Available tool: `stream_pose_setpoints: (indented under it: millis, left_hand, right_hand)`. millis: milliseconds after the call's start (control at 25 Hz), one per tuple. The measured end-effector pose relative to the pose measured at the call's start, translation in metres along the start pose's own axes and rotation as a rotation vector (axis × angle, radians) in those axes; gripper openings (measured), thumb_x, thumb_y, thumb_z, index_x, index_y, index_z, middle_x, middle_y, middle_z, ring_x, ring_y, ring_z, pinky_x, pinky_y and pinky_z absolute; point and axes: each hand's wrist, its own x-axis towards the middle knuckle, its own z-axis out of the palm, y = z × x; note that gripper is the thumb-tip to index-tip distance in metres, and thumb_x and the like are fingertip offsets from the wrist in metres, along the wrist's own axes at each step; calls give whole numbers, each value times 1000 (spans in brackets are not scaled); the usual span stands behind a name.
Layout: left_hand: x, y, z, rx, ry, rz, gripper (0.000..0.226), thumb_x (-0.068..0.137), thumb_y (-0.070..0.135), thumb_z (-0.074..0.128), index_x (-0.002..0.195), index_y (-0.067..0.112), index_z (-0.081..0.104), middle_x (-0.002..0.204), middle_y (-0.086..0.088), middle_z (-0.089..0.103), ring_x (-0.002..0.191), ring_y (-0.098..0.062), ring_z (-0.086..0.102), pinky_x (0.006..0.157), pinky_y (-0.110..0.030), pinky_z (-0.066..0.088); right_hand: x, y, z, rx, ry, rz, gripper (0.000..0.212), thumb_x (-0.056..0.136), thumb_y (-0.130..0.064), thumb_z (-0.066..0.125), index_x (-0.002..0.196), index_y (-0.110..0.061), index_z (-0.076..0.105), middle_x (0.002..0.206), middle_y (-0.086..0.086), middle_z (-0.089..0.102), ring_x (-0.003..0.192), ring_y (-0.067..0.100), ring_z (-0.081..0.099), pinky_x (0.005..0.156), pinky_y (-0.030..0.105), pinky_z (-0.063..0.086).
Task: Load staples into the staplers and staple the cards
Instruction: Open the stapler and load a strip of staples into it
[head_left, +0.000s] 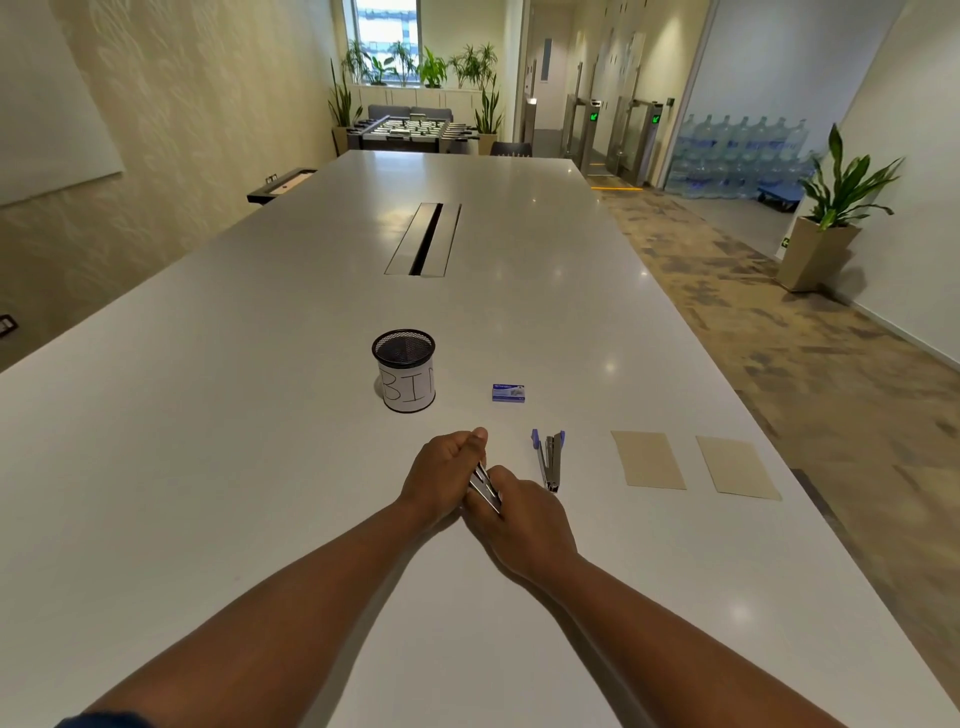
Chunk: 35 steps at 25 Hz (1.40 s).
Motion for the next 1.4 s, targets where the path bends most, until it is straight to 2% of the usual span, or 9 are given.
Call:
stream_pose_setpoints:
  millis: [200, 480, 680, 840, 920, 1040, 1120, 1280, 1400]
  left_hand:
    - [3, -2, 2, 129, 68, 42, 53, 104, 43, 50, 70, 3, 59, 70, -19, 67, 61, -19, 58, 70, -47, 54]
    - [7, -4, 2, 207, 86, 69, 47, 106, 39, 49, 63, 20, 54, 60, 2, 59, 60, -17, 57, 69, -45, 53]
    - [4, -3, 3, 203, 94, 70, 48, 106, 40, 47, 67, 15, 59, 65, -6, 65, 64, -21, 62, 71, -45, 54]
    - [2, -5, 4, 90, 85, 53, 51, 105, 42, 48, 70, 8, 61, 64, -6, 65, 60, -17, 61, 65, -41, 52]
    - [1, -6, 3, -13, 61, 25, 49, 105, 43, 47, 71, 12, 65, 65, -4, 67, 63, -19, 64, 68, -40, 53]
    - [-1, -3, 3, -177, 21, -39, 45, 102, 46, 47, 74, 21, 72, 79, -11, 71, 77, -30, 69, 77, -46, 55]
    - [-2, 0, 3, -238, 35, -56, 44, 96, 49, 47, 74, 23, 74, 85, -12, 71, 83, -30, 68, 79, -45, 55]
    - [-3, 2, 2, -339, 55, -62, 46, 99, 45, 43, 84, 15, 74, 86, -14, 68, 77, -24, 68, 61, -27, 53]
    - [-3, -1, 3, -326, 113, -48, 43, 95, 41, 42, 85, 14, 74, 91, -20, 71, 81, -31, 69, 65, -32, 54]
  right_hand:
    - [-3, 1, 2, -43, 4, -35, 35, 101, -56, 35, 82, -27, 38, 57, -11, 40, 50, 9, 41, 48, 24, 24]
    - [-3, 0, 0, -40, -13, -34, 35, 102, -54, 35, 83, -25, 37, 57, -10, 37, 50, 9, 38, 50, 24, 23]
    - [-4, 0, -1, -30, -10, -41, 38, 103, -55, 32, 84, -23, 40, 58, -10, 38, 51, 11, 38, 53, 27, 29]
    - [-4, 0, -1, 0, 5, -33, 38, 102, -56, 35, 83, -24, 41, 59, -10, 42, 51, 11, 41, 52, 27, 29]
    - [-3, 0, -1, 17, 23, -20, 37, 101, -57, 36, 85, -25, 45, 61, -10, 46, 52, 10, 44, 51, 24, 29]
    - [-3, 0, 0, 39, 46, -8, 41, 99, -61, 37, 104, -24, 54, 73, -10, 57, 58, 10, 51, 54, 21, 36]
    - [-3, 1, 0, 64, 68, -10, 44, 98, -63, 37, 111, -25, 55, 77, -11, 59, 62, 11, 55, 56, 23, 39]
    - [-4, 0, -2, 142, 78, 30, 34, 98, -58, 46, 106, -26, 55, 80, -9, 64, 66, 11, 60, 59, 29, 49]
    - [-7, -1, -7, 220, 96, 70, 26, 97, -54, 48, 104, -30, 55, 80, -10, 65, 67, 9, 61, 59, 27, 50]
